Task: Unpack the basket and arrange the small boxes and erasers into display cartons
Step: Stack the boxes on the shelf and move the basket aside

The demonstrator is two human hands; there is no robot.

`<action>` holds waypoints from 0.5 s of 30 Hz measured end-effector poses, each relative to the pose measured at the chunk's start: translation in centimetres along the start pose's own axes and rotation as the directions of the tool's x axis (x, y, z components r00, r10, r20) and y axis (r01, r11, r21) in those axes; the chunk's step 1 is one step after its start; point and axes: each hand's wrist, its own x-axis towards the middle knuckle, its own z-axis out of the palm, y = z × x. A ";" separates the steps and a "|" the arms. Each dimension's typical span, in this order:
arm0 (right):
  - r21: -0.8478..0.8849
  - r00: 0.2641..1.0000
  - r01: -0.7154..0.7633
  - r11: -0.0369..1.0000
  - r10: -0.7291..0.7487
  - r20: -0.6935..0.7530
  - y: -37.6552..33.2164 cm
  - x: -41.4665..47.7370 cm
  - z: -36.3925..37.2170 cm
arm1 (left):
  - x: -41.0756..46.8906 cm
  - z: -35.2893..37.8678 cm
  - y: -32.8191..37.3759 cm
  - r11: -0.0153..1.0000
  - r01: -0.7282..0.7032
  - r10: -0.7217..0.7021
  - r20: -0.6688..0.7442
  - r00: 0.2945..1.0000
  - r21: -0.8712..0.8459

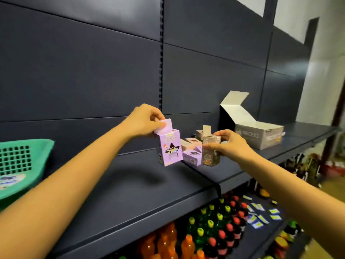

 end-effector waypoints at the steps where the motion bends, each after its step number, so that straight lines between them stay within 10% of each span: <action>1: -0.008 1.000 -0.005 1.000 0.005 -0.022 0.9 0.6 -1.0 | 1.0 1.4 0.6 1.000 -0.006 0.006 0.011 1.000 -0.002; 15: -0.078 0.999 -0.022 0.997 0.020 -0.031 8.3 11.3 -9.1 | 14.4 12.1 1.7 0.999 0.018 -0.014 0.099 0.995 -0.041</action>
